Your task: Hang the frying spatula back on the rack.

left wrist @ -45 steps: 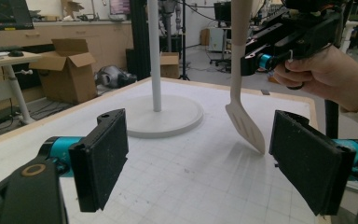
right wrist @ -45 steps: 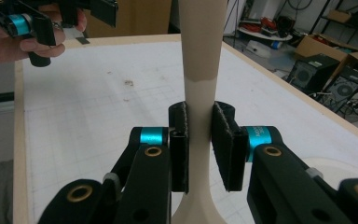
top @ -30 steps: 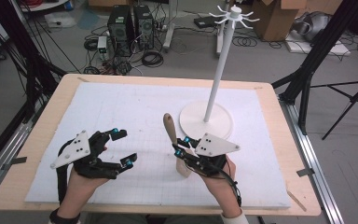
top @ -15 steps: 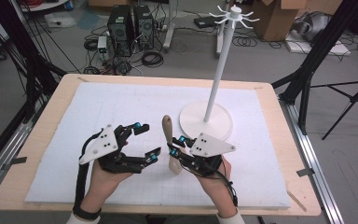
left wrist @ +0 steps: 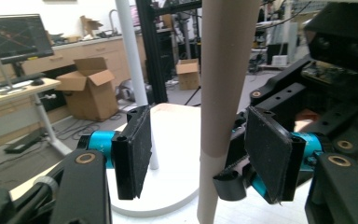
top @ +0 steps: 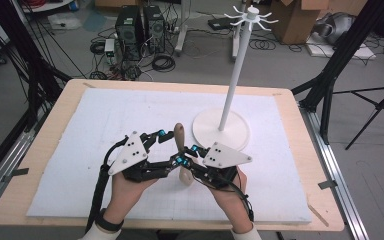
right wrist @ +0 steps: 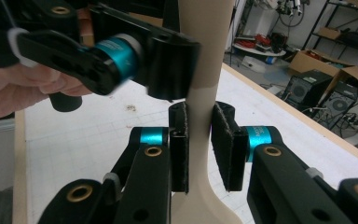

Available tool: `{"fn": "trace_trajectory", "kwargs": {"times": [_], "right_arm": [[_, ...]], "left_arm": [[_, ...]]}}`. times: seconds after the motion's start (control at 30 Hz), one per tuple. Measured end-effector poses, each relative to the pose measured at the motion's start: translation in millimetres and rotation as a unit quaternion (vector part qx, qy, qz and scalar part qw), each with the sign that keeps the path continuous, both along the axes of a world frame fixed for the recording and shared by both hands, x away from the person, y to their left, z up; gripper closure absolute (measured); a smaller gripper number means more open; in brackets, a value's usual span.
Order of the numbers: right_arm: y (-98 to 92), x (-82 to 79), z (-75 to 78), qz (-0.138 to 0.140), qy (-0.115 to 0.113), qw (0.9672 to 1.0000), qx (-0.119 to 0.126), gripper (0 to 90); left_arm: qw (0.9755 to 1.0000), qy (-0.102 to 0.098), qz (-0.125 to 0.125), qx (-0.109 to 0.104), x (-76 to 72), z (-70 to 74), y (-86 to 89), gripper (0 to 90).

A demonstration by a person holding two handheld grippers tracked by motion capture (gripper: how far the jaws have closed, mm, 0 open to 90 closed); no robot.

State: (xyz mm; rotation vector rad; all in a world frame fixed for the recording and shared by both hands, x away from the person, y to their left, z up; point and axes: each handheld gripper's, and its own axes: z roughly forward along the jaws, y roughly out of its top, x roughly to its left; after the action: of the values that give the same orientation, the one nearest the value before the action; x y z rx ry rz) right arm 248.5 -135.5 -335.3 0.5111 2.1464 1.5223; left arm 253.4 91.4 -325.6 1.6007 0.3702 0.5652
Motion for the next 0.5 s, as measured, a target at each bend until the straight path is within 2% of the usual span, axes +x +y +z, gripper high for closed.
{"fn": "trace_trajectory", "kwargs": {"times": [0.03, 0.1, 0.3, 0.5], "right_arm": [[0.1, -0.1, 0.0, 0.0, 0.0, 1.0, 0.001, 77.4], [0.2, -0.2, 0.1, -0.002, -0.001, 1.0, 0.003, 77.4], [-0.2, -0.4, 0.4, -0.014, -0.002, 0.9999, 0.004, 77.4], [0.6, -1.1, 0.3, -0.02, -0.002, 0.9998, 0.005, 77.4]], "left_arm": [[1.0, -0.003, 0.005, 0.007, 0.3, -0.2, -1.8, 49.3], [0.9999, -0.003, 0.01, 0.01, 0.8, -0.8, -3.8, 51.2], [0.9999, -0.006, 0.002, 0.01, 1.6, -1.4, -6.7, 63.0], [1.0, -0.002, -0.006, 0.003, 2.6, -1.4, -7.4, 64.0]]}}
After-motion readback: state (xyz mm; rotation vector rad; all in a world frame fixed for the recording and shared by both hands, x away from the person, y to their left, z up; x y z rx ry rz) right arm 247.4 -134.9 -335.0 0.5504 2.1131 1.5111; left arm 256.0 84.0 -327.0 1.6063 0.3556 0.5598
